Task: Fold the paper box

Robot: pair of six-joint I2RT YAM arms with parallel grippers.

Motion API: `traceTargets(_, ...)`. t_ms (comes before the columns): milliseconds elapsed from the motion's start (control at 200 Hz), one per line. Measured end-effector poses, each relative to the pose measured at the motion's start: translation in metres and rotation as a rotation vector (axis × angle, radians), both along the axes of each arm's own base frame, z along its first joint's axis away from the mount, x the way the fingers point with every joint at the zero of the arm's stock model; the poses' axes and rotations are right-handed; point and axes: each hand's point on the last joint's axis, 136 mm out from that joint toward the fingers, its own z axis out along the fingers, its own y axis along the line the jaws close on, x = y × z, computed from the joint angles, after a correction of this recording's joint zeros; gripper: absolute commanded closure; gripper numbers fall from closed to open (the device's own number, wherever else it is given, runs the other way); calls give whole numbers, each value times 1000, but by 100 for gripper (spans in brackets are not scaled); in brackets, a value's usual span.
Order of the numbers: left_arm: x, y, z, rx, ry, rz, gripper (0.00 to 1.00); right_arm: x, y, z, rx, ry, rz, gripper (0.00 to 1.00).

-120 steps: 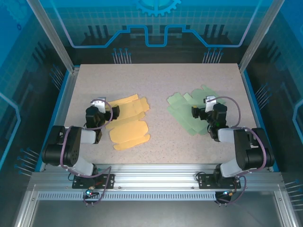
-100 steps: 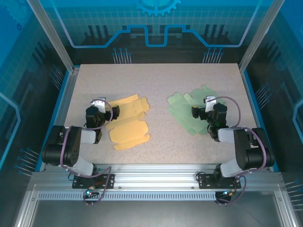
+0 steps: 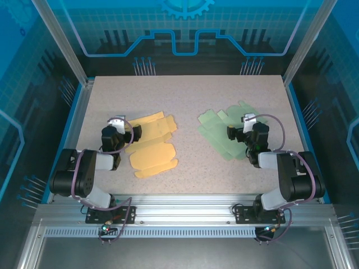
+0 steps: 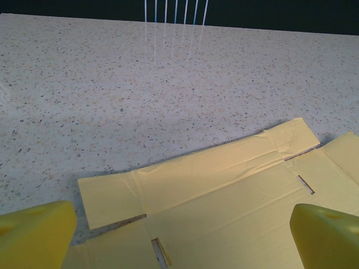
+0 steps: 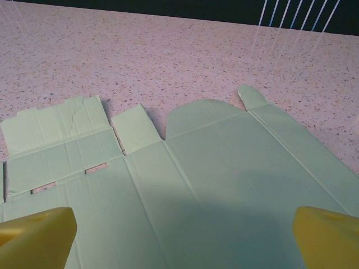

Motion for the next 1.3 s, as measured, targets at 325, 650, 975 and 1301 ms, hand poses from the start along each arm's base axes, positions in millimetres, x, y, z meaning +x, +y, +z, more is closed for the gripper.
traceTargets(325, 0, 0, 0, 0, 0, 0, 1, 0, 0, 0, 0, 0, 0, 0)
traceTargets(650, 0, 0, 0, 0, 0, 0, 1, 0, 0, 0, 0, 0, 0, 0)
traceTargets(975, 0, 0, 0, 0, 0, 0, 1, 0, 0, 0, 0, 3, 0, 0)
traceTargets(1301, 0, 0, 0, 0, 0, 0, 1, -7, -5, 20, 14, 10, -34, 0)
